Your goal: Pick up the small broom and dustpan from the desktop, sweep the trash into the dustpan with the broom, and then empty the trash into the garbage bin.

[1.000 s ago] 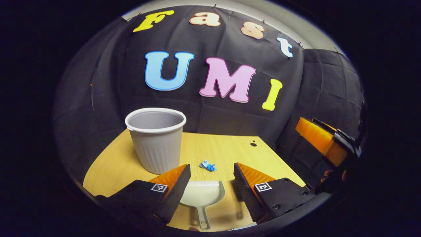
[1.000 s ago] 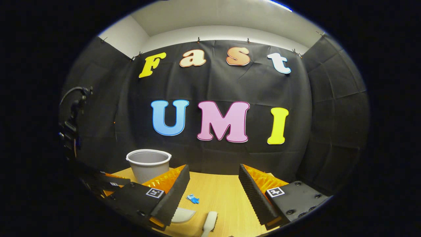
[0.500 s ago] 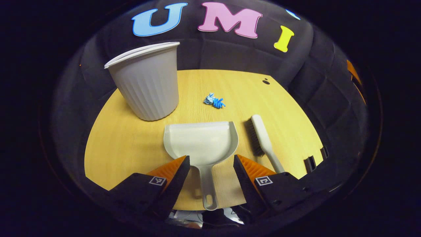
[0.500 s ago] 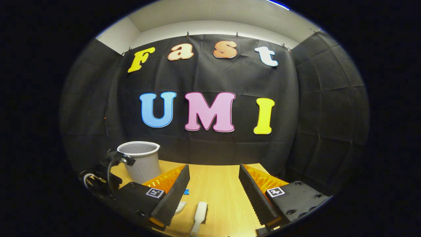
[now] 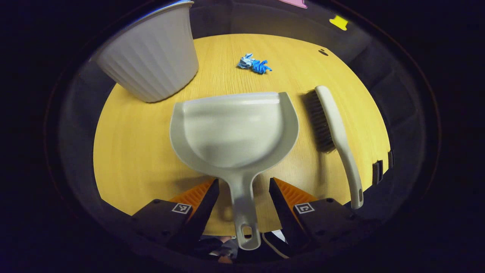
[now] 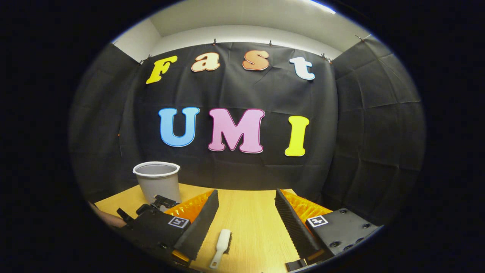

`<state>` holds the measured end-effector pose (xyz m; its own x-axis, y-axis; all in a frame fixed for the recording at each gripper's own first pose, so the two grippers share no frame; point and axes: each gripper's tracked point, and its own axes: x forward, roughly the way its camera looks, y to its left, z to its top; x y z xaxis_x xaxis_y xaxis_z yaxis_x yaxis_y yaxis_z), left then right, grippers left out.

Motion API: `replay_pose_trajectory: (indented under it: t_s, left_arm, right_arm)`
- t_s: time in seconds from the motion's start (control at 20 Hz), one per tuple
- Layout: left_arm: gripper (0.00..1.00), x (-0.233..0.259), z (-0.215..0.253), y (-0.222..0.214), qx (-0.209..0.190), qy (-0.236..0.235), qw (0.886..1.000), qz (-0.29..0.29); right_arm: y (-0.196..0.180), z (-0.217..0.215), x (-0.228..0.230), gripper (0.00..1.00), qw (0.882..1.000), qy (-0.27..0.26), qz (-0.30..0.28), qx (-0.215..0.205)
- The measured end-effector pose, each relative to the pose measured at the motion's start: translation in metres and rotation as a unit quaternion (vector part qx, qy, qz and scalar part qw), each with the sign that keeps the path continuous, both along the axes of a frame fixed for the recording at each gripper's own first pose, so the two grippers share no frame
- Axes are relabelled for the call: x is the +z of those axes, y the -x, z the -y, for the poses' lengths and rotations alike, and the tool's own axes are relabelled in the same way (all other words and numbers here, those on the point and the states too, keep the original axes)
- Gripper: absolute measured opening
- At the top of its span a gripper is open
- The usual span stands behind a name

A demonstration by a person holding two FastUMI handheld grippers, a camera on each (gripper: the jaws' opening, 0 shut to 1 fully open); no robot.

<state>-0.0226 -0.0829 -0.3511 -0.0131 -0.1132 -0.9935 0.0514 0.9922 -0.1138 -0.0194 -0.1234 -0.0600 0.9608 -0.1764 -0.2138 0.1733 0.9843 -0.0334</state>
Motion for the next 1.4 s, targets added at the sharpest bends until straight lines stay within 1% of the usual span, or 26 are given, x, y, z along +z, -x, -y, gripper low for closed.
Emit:
replay_pose_trajectory:
  t_s: [0.1,0.15,0.25,0.3,0.35,0.4,0.45,0.5,0.6,0.7,0.75,0.8,0.85,0.9,0.95,1.0,1.05,1.1,1.15,1.2,1.25,1.3,1.4]
  left_arm:
    - [0.81,-0.008,-0.001,-0.008,0.011,-0.005,1.000,-0.012]
    - [0.73,-0.013,0.000,-0.008,0.022,-0.004,1.000,-0.022]
    - [0.52,-0.016,0.008,-0.007,0.038,0.016,0.998,-0.043]
    - [0.53,-0.009,0.008,-0.008,0.037,0.018,0.998,-0.040]
    - [0.46,-0.015,0.009,-0.009,0.030,0.023,0.998,-0.042]
    - [0.45,-0.014,0.008,-0.011,0.018,0.024,0.999,-0.036]
    - [0.42,-0.018,0.008,-0.011,0.016,0.025,0.999,-0.036]
    - [0.31,-0.019,0.009,-0.011,0.022,0.034,0.999,-0.037]
    - [0.31,-0.015,0.008,-0.010,0.024,0.041,0.998,-0.035]
    - [0.30,-0.014,0.006,-0.009,0.026,0.042,0.998,-0.033]
    - [0.31,-0.014,0.006,-0.008,0.028,0.043,0.998,-0.034]
    - [0.30,-0.015,0.006,-0.008,0.027,0.046,0.998,-0.031]
    - [0.31,-0.014,0.004,-0.007,0.025,0.050,0.998,-0.029]
    - [0.31,-0.015,0.003,-0.006,0.022,0.054,0.998,-0.026]
    - [0.31,-0.015,0.002,-0.004,0.019,0.059,0.998,-0.023]
    - [0.31,-0.014,0.001,-0.003,0.016,0.064,0.998,-0.019]
    - [0.31,-0.015,-0.001,-0.002,0.013,0.069,0.997,-0.015]
    - [0.30,-0.015,-0.002,-0.001,0.009,0.074,0.997,-0.011]
    - [0.30,-0.015,-0.002,0.000,0.006,0.079,0.997,-0.008]
    - [0.30,-0.015,-0.002,0.000,0.005,0.084,0.996,-0.007]
    - [0.30,-0.015,-0.003,0.001,0.005,0.087,0.996,-0.006]
    - [0.30,-0.015,-0.003,0.001,0.005,0.089,0.996,-0.004]
    - [0.31,-0.016,-0.003,0.000,0.005,0.093,0.996,-0.001]
  right_arm:
    - [0.003,0.002,-0.007,0.96,1.000,-0.008,-0.013,-0.002]
    - [0.002,0.000,-0.011,0.97,1.000,-0.014,-0.021,0.000]
    - [0.002,-0.008,-0.025,0.97,0.998,-0.030,-0.048,0.010]
    - [0.004,-0.012,-0.032,0.97,0.997,-0.037,-0.060,0.015]
    - [0.002,-0.015,-0.035,0.97,0.997,-0.041,-0.067,0.019]
    - [0.001,-0.018,-0.036,0.97,0.996,-0.043,-0.072,0.023]
    - [-0.002,-0.021,-0.038,0.97,0.996,-0.046,-0.076,0.028]
    - [-0.004,-0.026,-0.044,0.97,0.994,-0.053,-0.085,0.033]
    - [-0.008,-0.035,-0.055,0.97,0.991,-0.069,-0.107,0.042]
    - [-0.013,-0.040,-0.075,0.97,0.985,-0.083,-0.142,0.045]
    - [-0.013,-0.043,-0.095,0.97,0.978,-0.089,-0.182,0.044]
    - [-0.003,-0.047,-0.117,0.97,0.965,-0.097,-0.241,0.045]
    - [0.008,-0.051,-0.142,0.97,0.946,-0.107,-0.304,0.048]
    - [0.018,-0.058,-0.167,0.85,0.919,-0.121,-0.371,0.054]
    - [0.027,-0.066,-0.184,0.87,0.901,-0.133,-0.409,0.054]
    - [0.026,-0.069,-0.206,0.89,0.885,-0.146,-0.439,0.053]
    - [0.033,-0.073,-0.215,0.89,0.872,-0.160,-0.460,0.053]
    - [0.032,-0.072,-0.226,0.99,0.863,-0.169,-0.473,0.050]
    - [0.031,-0.067,-0.236,0.99,0.859,-0.165,-0.483,0.044]
    - [0.030,-0.061,-0.249,0.99,0.855,-0.148,-0.496,0.034]
    - [0.031,-0.056,-0.262,0.99,0.849,-0.135,-0.511,0.027]
    - [0.034,-0.058,-0.275,0.99,0.839,-0.130,-0.528,0.026]
    - [0.034,-0.058,-0.295,0.99,0.827,-0.125,-0.548,0.021]
